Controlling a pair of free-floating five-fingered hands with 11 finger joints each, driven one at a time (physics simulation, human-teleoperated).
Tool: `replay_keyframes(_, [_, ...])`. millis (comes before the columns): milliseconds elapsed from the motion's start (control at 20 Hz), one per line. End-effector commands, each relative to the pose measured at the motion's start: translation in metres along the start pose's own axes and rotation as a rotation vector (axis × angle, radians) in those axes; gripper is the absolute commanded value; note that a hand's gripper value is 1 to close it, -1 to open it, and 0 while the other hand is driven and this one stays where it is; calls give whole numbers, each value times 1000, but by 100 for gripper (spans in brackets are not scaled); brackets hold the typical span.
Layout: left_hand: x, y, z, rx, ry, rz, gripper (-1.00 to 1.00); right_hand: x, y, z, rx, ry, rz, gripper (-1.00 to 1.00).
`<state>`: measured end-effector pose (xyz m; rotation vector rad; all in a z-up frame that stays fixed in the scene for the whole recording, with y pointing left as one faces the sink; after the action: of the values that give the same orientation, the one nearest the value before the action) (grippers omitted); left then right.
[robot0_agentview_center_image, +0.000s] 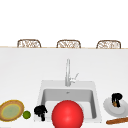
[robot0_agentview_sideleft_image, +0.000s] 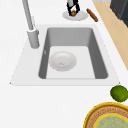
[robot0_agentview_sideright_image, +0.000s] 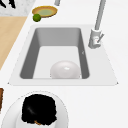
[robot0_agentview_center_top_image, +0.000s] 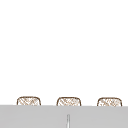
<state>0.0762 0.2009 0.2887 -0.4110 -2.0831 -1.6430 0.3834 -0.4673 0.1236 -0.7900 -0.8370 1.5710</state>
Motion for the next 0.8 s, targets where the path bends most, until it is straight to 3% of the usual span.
replay_keyframes(0, [0,0,0,0,0,0,0,-5,14,-36,0,1,2,-100])
replay_keyframes(50, [0,0,0,0,0,0,0,-7,16,-42,37,14,23,-100])
replay_keyframes(250, [0,0,0,0,0,0,0,-20,14,-44,116,-34,-15,-100])
replay_keyframes(500, [0,0,0,0,0,0,0,-19,-11,-15,229,-70,-53,-100])
replay_keyframes(750, [0,0,0,0,0,0,0,-21,-34,23,211,-49,-121,-100])
